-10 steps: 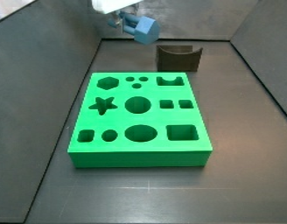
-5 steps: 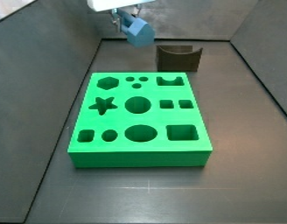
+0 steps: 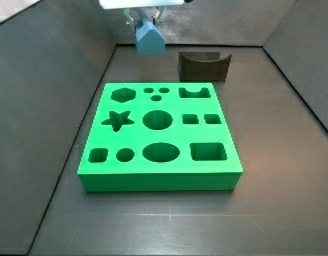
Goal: Pick up the 3 prong object. Move up. Rotate the 3 prong object. Place the 3 prong object on the fixture. Regrasp the 3 prong object. Move to above the board. Insert the 3 prong object.
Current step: Rotate the 3 prong object.
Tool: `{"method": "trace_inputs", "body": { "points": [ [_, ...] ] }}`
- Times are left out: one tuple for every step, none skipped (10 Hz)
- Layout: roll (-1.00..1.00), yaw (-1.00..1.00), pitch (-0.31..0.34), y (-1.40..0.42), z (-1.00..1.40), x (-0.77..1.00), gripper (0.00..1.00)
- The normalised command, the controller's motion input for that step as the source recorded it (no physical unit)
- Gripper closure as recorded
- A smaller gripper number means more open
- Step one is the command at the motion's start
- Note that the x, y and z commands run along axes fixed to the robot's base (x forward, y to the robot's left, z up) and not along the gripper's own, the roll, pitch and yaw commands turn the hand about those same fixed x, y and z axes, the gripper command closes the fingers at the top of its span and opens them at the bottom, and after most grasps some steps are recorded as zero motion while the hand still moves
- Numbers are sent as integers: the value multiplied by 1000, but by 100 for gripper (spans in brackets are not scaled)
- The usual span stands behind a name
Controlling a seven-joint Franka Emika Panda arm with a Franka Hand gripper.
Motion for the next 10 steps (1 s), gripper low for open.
{"method": "trace_inputs", "body": {
  "points": [
    [-6,-1000,-8,11,-9,0,100],
    [-6,-724,-8,11,-9,0,100],
    [-6,-505,-8,11,-9,0,100],
    [-6,-339,-8,11,-9,0,100],
    [-6,-227,-8,11,-9,0,100],
    [0,0,0,0,-1000,0,100],
    [2,24,-12,2,-1000,11,100],
    [1,25,-15,3,-1000,20,100],
    [-3,25,-15,2,-1000,26,100],
    [-9,20,-13,2,-1000,41,100]
  ]
}}
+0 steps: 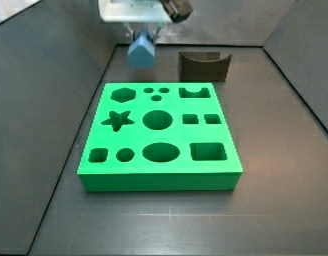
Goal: Pick up the 3 prong object. Move up. Rotate the 3 prong object. Place the 3 prong object on the fixture. Regrasp the 3 prong object. Move to above the board. Insert the 3 prong object.
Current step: Rotate the 3 prong object.
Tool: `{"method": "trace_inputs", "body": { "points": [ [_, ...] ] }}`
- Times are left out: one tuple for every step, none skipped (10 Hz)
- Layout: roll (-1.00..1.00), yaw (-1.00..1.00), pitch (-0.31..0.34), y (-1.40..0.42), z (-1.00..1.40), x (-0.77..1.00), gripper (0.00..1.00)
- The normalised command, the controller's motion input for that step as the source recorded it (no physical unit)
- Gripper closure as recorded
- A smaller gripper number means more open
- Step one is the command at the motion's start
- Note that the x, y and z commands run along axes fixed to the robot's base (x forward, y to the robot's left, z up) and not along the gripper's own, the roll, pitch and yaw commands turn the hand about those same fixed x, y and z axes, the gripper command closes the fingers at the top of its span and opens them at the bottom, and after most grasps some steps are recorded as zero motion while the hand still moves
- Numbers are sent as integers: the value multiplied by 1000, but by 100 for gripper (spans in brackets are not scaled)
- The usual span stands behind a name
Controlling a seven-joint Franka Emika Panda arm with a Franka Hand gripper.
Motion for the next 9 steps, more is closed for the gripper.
{"method": "trace_inputs", "body": {
  "points": [
    [-13,16,-10,4,-862,47,100],
    [-19,13,-5,5,-651,46,100],
    [-20,13,-9,5,-549,47,100],
    [-25,14,-11,3,-354,41,100],
    [-27,16,-17,3,-211,39,100],
    [0,0,0,0,0,0,0],
    [0,0,0,0,1000,0,0],
    [-2,0,10,-1,1000,-6,0],
    [-2,-3,34,0,1000,-13,0]
  ]
}}
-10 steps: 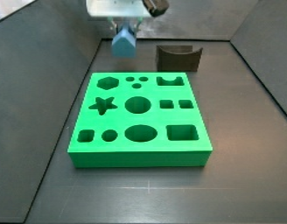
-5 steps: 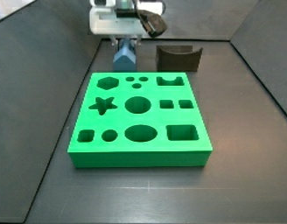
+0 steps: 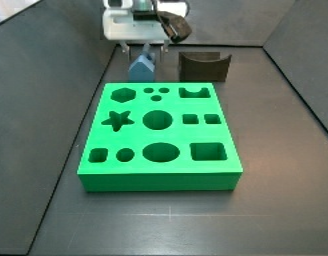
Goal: Pick up the 3 prong object. Move up. Rotate the 3 prong object. Place the 3 prong object on the fixture. Regrasp the 3 prong object. Move to above the board. Insert the 3 prong object.
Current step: Rotate the 3 prong object.
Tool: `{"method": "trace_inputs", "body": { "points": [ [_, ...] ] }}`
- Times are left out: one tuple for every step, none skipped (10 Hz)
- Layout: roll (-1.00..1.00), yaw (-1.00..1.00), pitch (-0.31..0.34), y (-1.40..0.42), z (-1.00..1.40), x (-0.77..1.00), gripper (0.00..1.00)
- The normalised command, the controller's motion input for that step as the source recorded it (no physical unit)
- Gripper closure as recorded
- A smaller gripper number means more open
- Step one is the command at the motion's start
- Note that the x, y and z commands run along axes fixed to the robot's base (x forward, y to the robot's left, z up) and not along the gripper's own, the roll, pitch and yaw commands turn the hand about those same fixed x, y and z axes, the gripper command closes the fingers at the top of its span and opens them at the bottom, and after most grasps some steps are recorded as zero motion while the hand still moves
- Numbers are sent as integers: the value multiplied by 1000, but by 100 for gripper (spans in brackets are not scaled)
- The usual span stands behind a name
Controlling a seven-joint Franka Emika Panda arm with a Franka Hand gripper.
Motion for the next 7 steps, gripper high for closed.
{"method": "trace_inputs", "body": {
  "points": [
    [-1,-6,49,2,1000,-9,0],
    [-1,-9,61,3,1000,-11,0],
    [4,-13,66,6,1000,-15,0],
    [8,-16,64,7,1000,-21,0],
    [14,-19,60,10,956,-28,0],
    [16,-21,61,10,847,-28,0],
    [22,-25,65,12,579,-22,0]
  ]
}}
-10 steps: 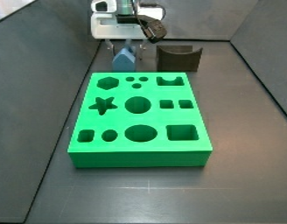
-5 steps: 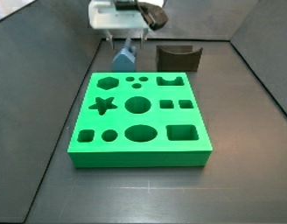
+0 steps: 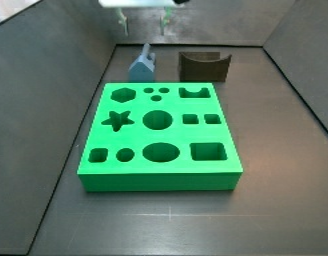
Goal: Pick up the 3 prong object. Move up. Rotate the 3 prong object. Place the 3 prong object on the fixture. Regrasp the 3 prong object. Move to above the board. Insert the 3 prong object.
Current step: Rotate the 3 prong object.
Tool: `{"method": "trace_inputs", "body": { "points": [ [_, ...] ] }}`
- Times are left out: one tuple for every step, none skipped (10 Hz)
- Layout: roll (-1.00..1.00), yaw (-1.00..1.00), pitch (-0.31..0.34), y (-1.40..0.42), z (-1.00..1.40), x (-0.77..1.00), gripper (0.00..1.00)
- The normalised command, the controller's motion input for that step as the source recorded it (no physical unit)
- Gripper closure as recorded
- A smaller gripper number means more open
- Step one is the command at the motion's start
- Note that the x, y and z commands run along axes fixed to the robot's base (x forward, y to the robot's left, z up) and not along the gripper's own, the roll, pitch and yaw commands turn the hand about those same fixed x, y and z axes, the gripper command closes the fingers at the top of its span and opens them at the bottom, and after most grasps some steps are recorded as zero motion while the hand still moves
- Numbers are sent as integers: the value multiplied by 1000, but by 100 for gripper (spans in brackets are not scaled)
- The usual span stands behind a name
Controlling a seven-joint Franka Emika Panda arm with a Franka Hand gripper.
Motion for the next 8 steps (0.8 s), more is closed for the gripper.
{"method": "trace_inputs", "body": {
  "points": [
    [0,1000,0,0,0,0,0],
    [0,1000,1,-9,-221,1,0],
    [1,1000,-1,-7,-276,31,0],
    [1,1000,-3,0,-159,46,0],
    [1,1000,-3,-3,-102,35,0],
    [1,1000,-3,-3,-53,27,0],
    [1,1000,-3,-2,-51,27,0],
    [1,1000,-4,-1,-43,30,0]
  ]
}}
